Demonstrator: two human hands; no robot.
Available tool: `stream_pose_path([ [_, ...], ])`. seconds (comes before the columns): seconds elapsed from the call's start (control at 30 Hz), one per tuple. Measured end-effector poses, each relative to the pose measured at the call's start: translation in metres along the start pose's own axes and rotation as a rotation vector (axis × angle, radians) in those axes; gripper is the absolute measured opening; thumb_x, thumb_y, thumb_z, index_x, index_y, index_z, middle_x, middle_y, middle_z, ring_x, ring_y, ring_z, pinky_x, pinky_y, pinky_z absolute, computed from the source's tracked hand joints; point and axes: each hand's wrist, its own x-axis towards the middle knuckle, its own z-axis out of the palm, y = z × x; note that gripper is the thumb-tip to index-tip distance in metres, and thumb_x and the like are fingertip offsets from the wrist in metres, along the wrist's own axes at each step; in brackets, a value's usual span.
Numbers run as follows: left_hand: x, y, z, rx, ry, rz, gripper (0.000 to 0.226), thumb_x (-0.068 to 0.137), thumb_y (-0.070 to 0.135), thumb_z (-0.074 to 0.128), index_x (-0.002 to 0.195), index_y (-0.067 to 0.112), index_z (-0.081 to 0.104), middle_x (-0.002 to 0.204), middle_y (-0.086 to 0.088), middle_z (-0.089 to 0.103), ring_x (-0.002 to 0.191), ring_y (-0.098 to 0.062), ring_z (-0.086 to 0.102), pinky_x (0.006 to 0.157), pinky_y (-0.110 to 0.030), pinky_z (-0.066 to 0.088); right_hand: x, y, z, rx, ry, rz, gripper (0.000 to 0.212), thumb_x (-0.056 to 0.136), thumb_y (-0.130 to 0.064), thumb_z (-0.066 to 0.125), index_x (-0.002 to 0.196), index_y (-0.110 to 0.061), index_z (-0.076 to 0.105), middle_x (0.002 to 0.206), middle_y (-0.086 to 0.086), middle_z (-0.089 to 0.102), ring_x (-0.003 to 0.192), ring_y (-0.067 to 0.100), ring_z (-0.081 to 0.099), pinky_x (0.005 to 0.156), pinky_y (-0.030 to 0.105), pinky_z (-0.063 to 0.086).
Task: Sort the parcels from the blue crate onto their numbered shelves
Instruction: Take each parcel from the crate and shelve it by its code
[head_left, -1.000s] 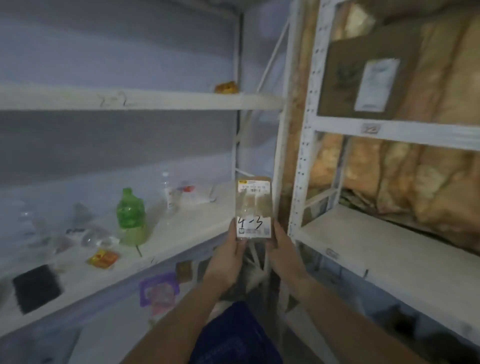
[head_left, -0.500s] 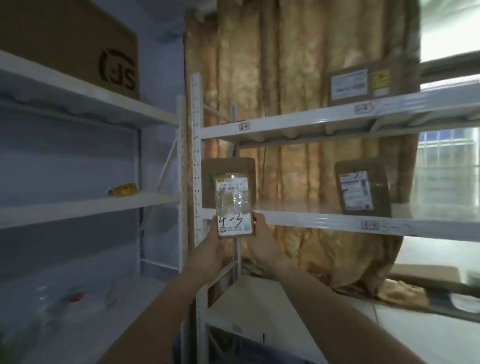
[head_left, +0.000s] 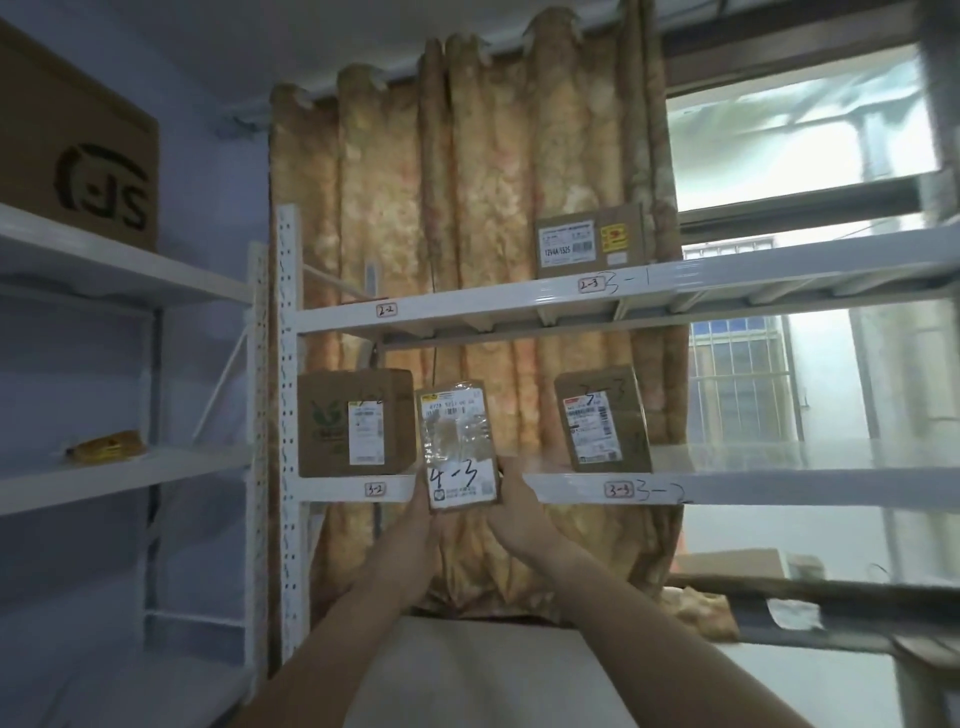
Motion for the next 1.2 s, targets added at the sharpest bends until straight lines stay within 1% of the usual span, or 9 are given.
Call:
stream_pose_path([
  [0.17, 0.003, 0.009, 0.008, 0.056, -0.017, 0.007, 0.067, 0.099, 0.027, 0.03, 0.146, 0.037, -0.017, 0.144, -0.001, 0.044, 0.114, -0.022, 0.055, 0.094, -0.041, 0.049, -0.009, 0.005, -0.013, -0.07, -0.062, 0.028, 0.061, 0.086, 0.009, 0.042, 0.141, -0.008, 0.023, 0.129, 0.01, 0.056, 0.119, 0.022, 0.053, 0.094, 0.026, 0.041],
  [0.37, -0.008, 0.009, 0.026, 0.012, -0.061, 0.01, 0.068, 0.099, 0.027, 0.032, 0.143, 0.044, -0.016, 0.139, 0.002, 0.049, 0.098, -0.017, 0.058, 0.075, -0.028, 0.047, -0.03, 0.021, -0.02, -0.123, -0.054, 0.021, 0.061, 0.086, 0.006, 0.041, 0.141, -0.015, 0.026, 0.113, -0.006, 0.051, 0.109, 0.011, 0.051, 0.086, 0.014, 0.039],
  [0.53, -0.014, 0.008, 0.054, 0.005, -0.083, 0.025, 0.069, 0.098, 0.022, 0.031, 0.142, 0.045, -0.017, 0.126, -0.004, 0.058, 0.089, -0.022, 0.064, 0.079, -0.039, 0.055, -0.042, 0.041, -0.027, -0.154, -0.016, 0.054, 0.072, 0.077, 0.01, 0.042, 0.14, -0.022, 0.032, 0.114, -0.009, 0.059, 0.111, 0.014, 0.055, 0.096, 0.027, 0.043],
  [0.63, -0.017, 0.011, 0.075, -0.011, -0.103, 0.059, 0.07, 0.098, 0.018, 0.031, 0.143, 0.043, -0.016, 0.133, -0.004, 0.054, 0.097, -0.022, 0.062, 0.083, -0.038, 0.053, -0.054, 0.056, -0.038, -0.172, -0.008, 0.103, 0.067, 0.079, -0.005, 0.056, 0.138, -0.03, 0.033, 0.119, -0.011, 0.061, 0.115, 0.014, 0.057, 0.101, 0.032, 0.045],
  [0.73, -0.021, 0.019, 0.1, -0.034, -0.118, 0.094, 0.068, 0.098, 0.018, 0.033, 0.146, 0.039, -0.01, 0.132, -0.006, 0.055, 0.096, -0.023, 0.062, 0.082, -0.037, 0.053, -0.07, 0.071, -0.058, -0.249, 0.013, 0.127, 0.059, 0.079, -0.014, 0.061, 0.129, -0.036, 0.038, 0.117, -0.017, 0.055, 0.116, 0.009, 0.054, 0.096, 0.014, 0.04],
  [0.8, -0.023, 0.028, 0.119, -0.02, -0.147, 0.111, 0.07, 0.097, 0.015, 0.033, 0.148, 0.033, -0.011, 0.138, -0.007, 0.05, 0.099, -0.026, 0.061, 0.082, -0.036, 0.052, -0.079, 0.082, -0.073, -0.289, 0.019, 0.201, 0.06, 0.083, -0.017, 0.063, 0.135, -0.024, 0.032, 0.126, -0.006, 0.056, 0.121, 0.021, 0.053, 0.1, 0.028, 0.042],
  [0.9, -0.029, 0.043, 0.148, -0.013, -0.181, 0.148, 0.072, 0.097, 0.014, 0.035, 0.149, 0.028, -0.014, 0.135, -0.01, 0.05, 0.098, -0.027, 0.059, 0.081, -0.036, 0.051, -0.092, 0.102, -0.092, -0.365, 0.042, 0.291, 0.059, 0.09, -0.012, 0.051, 0.141, -0.013, 0.021, 0.14, 0.012, 0.05, 0.128, 0.033, 0.048, 0.105, 0.045, 0.041],
  [1.0, -0.036, 0.053, 0.183, 0.017, -0.279, 0.184, 0.068, 0.098, 0.017, 0.034, 0.149, 0.019, -0.011, 0.146, -0.01, 0.039, 0.116, -0.028, 0.053, 0.096, -0.039, 0.046, -0.109, 0.127, -0.109, -0.376, 0.077, 0.364, 0.062, 0.083, 0.005, 0.038, 0.141, -0.009, 0.021, 0.142, 0.014, 0.046, 0.13, 0.035, 0.045, 0.102, 0.034, 0.038],
  [1.2, -0.039, 0.054, 0.26, 0.051, -0.5, 0.193, 0.073, 0.098, 0.022, 0.037, 0.148, 0.021, -0.016, 0.159, 0.001, 0.014, 0.123, -0.028, 0.051, 0.096, -0.033, 0.046, -0.128, 0.207, -0.136, -0.386, 0.059, 0.521, 0.073, 0.082, 0.007, 0.035, 0.147, -0.012, 0.009, 0.139, 0.013, 0.052, 0.121, 0.036, 0.053, 0.09, 0.036, 0.043],
])
